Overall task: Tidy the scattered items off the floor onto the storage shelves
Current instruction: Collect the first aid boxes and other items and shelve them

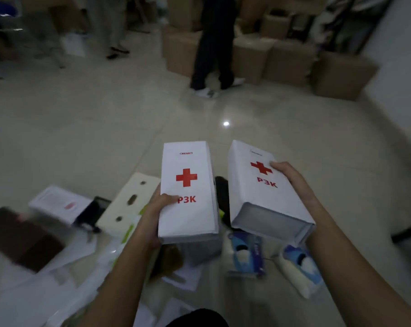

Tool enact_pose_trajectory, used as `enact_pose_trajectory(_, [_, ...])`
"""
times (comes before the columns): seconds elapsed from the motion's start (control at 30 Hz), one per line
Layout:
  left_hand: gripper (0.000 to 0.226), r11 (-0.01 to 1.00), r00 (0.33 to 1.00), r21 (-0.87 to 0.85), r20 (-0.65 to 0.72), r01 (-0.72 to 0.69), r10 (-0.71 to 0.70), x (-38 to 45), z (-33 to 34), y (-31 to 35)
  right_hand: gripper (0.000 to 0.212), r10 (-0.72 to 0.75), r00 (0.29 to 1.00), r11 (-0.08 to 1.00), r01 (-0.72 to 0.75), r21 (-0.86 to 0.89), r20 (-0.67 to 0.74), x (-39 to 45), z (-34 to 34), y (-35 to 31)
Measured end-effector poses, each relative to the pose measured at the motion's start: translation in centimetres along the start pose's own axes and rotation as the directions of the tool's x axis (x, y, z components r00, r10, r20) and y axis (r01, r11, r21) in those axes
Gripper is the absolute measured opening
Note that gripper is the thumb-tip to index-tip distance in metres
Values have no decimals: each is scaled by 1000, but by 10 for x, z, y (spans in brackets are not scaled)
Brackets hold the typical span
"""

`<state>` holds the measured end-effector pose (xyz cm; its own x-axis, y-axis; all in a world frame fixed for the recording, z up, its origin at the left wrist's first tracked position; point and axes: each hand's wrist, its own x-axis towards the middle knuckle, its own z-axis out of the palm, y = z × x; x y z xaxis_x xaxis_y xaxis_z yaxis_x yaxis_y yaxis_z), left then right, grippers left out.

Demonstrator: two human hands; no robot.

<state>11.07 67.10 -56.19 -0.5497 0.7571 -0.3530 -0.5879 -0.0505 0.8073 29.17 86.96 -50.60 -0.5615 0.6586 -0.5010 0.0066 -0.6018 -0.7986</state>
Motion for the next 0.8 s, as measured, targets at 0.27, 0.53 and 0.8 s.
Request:
enact_pose_trajectory(0.27, [21,974,934,100,277,206,-226,-12,142,-55,27,-169,915,928,273,254,-366,-122,-141,-31])
enact_pose_trajectory(0.53, [31,942,799,208,501,262,-333,-32,289,-79,29,-234,738,823,497,276,-633,-229,-238,-68])
enact_pose_trajectory(0.8, [34,925,597,169,721,340,-351,-52,456,-103,35,-238,617,784,578,227,-750,-320,-322,-141])
